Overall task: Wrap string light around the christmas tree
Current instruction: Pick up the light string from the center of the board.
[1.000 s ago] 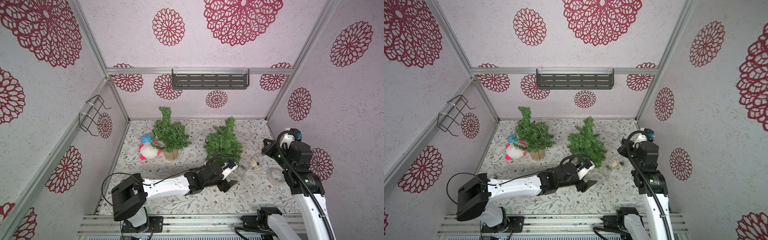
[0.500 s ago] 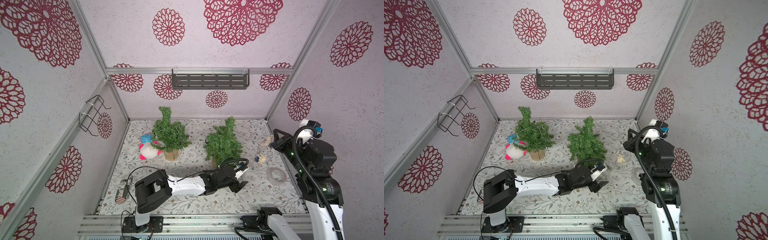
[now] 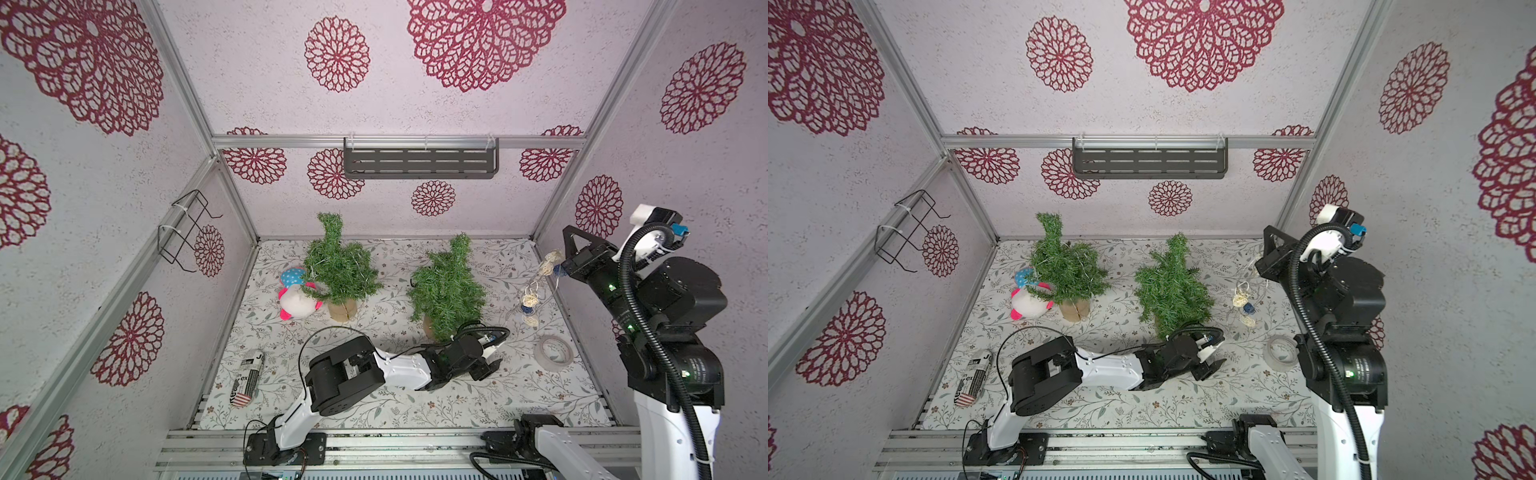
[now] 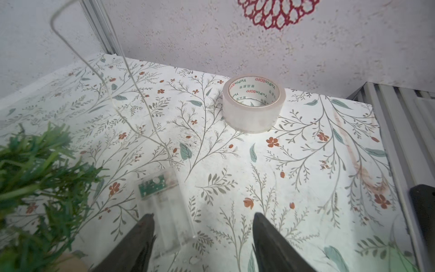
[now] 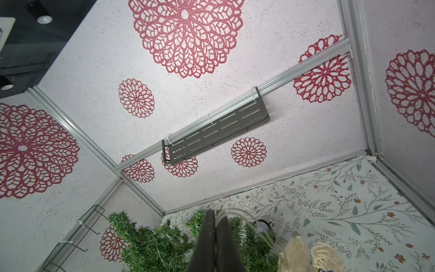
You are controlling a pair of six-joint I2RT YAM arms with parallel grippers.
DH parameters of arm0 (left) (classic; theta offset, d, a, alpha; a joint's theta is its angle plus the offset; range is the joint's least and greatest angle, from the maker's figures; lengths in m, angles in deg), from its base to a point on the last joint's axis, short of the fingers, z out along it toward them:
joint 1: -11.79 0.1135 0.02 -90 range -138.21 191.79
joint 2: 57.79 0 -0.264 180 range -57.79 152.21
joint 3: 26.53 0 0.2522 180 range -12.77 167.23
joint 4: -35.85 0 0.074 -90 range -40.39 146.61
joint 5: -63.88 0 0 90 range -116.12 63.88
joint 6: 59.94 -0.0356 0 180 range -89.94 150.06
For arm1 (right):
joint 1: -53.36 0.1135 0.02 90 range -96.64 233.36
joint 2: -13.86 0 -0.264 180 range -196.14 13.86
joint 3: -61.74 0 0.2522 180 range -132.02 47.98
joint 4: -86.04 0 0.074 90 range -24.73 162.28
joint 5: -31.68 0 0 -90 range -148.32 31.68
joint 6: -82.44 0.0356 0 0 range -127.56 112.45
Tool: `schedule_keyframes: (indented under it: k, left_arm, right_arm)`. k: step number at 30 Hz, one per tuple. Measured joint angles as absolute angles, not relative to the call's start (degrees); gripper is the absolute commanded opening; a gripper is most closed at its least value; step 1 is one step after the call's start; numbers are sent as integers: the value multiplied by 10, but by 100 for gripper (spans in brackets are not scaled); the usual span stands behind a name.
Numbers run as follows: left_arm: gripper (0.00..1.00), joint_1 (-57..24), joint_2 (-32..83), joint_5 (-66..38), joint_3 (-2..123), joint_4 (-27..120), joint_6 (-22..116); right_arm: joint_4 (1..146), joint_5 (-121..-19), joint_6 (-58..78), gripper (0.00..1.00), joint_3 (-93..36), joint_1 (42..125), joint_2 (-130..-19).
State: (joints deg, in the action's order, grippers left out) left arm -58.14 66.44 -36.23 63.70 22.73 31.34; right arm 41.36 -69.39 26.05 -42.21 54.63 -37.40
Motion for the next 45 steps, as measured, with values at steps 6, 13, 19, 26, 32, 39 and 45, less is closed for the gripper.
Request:
schedule_keyframes:
  k: [6, 13, 19, 26, 32, 39, 45]
  left_arm:
    - [66, -578, 716, -394, 707, 189, 285]
    - [60, -571, 779, -425, 791, 182, 275]
    - [31, -563, 817, -439, 840, 181, 261]
    - [7, -567, 783, -421, 765, 165, 253]
    - [0, -596, 652, -404, 661, 216, 247]
    - [0, -615, 489, -397, 563, 216, 302]
    - [0, -614, 469, -382, 498, 247, 328]
  right_arm:
    - [429, -716, 282, 0, -430, 546, -374]
    - [433, -724, 287, 0, -443, 546, -377]
    - [435, -720, 290, 0, -449, 546, -375]
    - [433, -672, 276, 0, -414, 546, -363]
    - [426, -591, 248, 0, -399, 546, -381]
    - [439, -555, 244, 0, -322, 535, -384]
    - [446, -550, 238, 0, -295, 528, -389]
